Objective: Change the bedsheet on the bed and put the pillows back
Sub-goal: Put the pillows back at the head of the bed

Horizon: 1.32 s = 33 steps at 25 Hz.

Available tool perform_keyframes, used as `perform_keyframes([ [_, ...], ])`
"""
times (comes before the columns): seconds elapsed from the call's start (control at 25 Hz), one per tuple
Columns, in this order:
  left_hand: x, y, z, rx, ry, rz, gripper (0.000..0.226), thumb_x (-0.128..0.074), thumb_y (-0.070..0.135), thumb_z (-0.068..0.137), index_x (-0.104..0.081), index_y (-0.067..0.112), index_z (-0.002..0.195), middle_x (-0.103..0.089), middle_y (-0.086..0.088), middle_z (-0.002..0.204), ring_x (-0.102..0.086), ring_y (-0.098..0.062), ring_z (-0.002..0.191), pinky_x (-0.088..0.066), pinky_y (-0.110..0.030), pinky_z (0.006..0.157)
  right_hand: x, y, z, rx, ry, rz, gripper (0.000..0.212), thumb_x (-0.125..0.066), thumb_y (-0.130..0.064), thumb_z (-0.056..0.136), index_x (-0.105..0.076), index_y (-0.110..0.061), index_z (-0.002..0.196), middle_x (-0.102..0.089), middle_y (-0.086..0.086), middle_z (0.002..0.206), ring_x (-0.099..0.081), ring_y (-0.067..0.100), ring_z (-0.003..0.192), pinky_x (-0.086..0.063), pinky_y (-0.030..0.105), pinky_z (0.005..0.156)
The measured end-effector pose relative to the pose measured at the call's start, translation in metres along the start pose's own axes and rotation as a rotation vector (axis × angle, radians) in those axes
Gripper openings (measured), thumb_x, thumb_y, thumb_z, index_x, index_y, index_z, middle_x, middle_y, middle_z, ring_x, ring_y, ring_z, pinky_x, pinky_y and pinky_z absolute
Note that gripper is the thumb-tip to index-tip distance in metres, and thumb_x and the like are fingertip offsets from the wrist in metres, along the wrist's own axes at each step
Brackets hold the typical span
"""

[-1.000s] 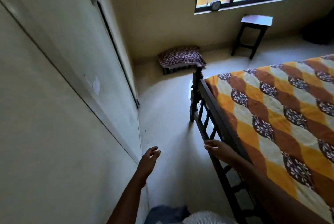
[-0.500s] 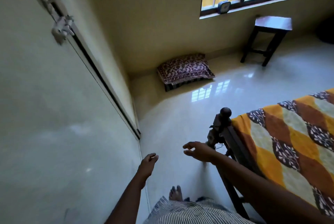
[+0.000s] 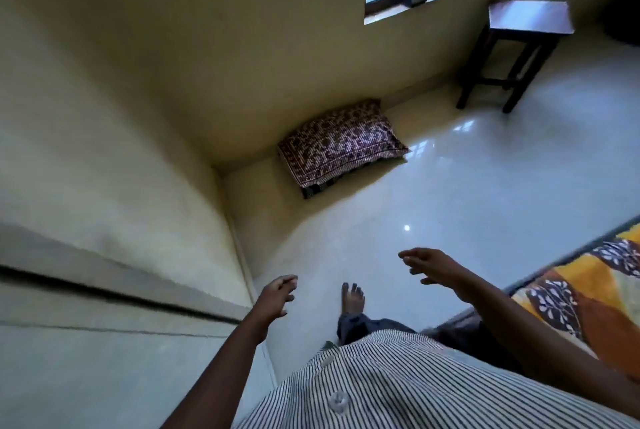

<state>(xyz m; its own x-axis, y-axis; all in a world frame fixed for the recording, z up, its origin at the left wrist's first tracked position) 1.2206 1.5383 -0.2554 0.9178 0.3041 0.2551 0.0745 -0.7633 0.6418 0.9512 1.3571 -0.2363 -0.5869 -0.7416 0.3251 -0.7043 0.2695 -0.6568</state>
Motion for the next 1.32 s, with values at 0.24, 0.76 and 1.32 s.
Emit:
perform_keyframes([
  [0.24,0.040,0.127,0.122,0.030,-0.058,0.138,0.022,-0.044,0.026,0.097,-0.053,0.022,0.117,-0.055,-0.002,0.115,-0.053,-0.017,0.104,-0.042,-0.027,0.072,0.040,-0.064,0.133,-0.239,0.066,0.207,0.029,-0.054,-0.030,0.093,-0.062,-0.010,0.113,-0.064,0.009,0.105,-0.059,0.016,0.081,-0.044,0.024,0.067],
  [0.76,0.121,0.292,0.494,0.112,-0.112,0.438,0.031,-0.046,0.019,0.096,-0.056,0.009,0.123,-0.059,-0.010,0.126,-0.054,-0.025,0.116,-0.041,-0.032,0.097,0.043,-0.222,0.471,-0.397,0.037,0.317,0.020,-0.052,-0.026,0.094,-0.060,-0.012,0.105,-0.062,0.007,0.092,-0.055,0.011,0.069,-0.036,0.021,0.057],
  [1.32,0.051,0.206,0.732,0.038,-0.294,0.682,0.027,-0.053,0.014,0.093,-0.061,0.008,0.117,-0.063,-0.007,0.117,-0.057,-0.021,0.111,-0.039,-0.022,0.092,-0.104,-0.072,0.811,-0.586,0.292,1.134,0.114,-0.067,-0.078,0.057,-0.019,-0.027,0.147,-0.028,0.003,0.153,-0.034,0.026,0.136,-0.022,0.061,0.111],
])
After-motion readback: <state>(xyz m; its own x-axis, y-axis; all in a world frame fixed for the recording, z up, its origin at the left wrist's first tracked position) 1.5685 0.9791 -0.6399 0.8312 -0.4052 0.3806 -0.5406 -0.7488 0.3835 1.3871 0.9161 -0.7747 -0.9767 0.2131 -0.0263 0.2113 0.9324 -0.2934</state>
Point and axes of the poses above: each hand's wrist, its own z-axis towards the middle knuckle, its own x-axis out of the back of the hand, y = z × x, the point moved 4 cm from there along z, towards the middle knuckle
